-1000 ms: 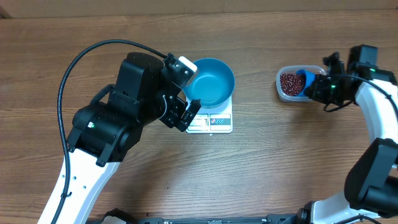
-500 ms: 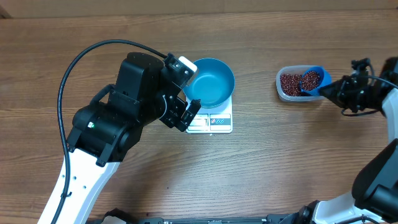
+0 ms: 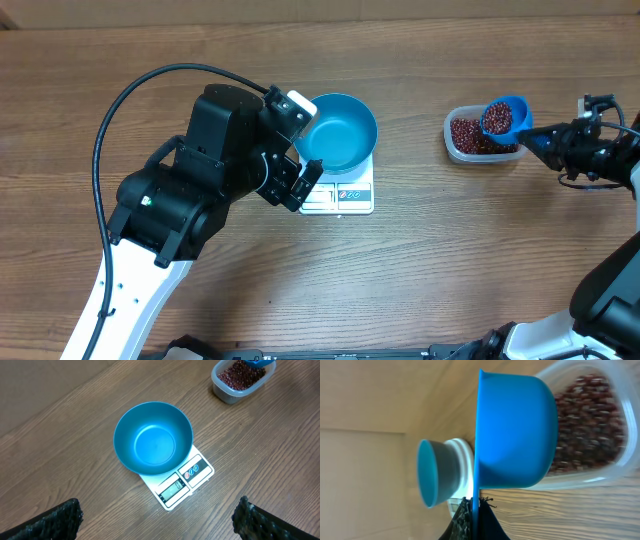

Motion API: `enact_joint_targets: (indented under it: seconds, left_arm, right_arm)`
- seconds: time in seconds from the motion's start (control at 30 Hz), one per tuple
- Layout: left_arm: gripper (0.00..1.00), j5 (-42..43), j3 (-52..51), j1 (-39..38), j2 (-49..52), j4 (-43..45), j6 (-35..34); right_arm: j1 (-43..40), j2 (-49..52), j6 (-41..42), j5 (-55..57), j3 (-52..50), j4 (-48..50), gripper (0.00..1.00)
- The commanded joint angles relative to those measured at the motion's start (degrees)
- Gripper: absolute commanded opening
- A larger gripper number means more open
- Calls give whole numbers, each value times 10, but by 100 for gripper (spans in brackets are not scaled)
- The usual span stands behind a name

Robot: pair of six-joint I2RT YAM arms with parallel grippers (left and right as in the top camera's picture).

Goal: Scoop item into bowl and weigh 150g on scale
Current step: 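Scoop red beans from the tub with the right gripper's blue scoop, then carry the filled scoop with the right gripper over the teal bowl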

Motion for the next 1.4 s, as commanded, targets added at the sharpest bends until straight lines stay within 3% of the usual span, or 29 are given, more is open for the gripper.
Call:
enact_joint_targets:
  seconds: [0.0, 0.63, 1.0, 1.37]
  left_arm:
    - [99, 10, 12, 1, -1, 1, -8]
    - [99, 10, 12, 1, -1, 1, -8]
    - [100, 10, 12, 1, -1, 1, -8]
    - [99, 10, 12, 1, -1, 1, -8]
  right_arm:
    - [-2, -8, -13, -85, 8, 3, 4]
    - [67, -8, 8, -144, 9, 28, 4]
    - [172, -9, 102, -139, 10, 157, 4]
    - [300, -23, 155, -14, 38, 240, 4]
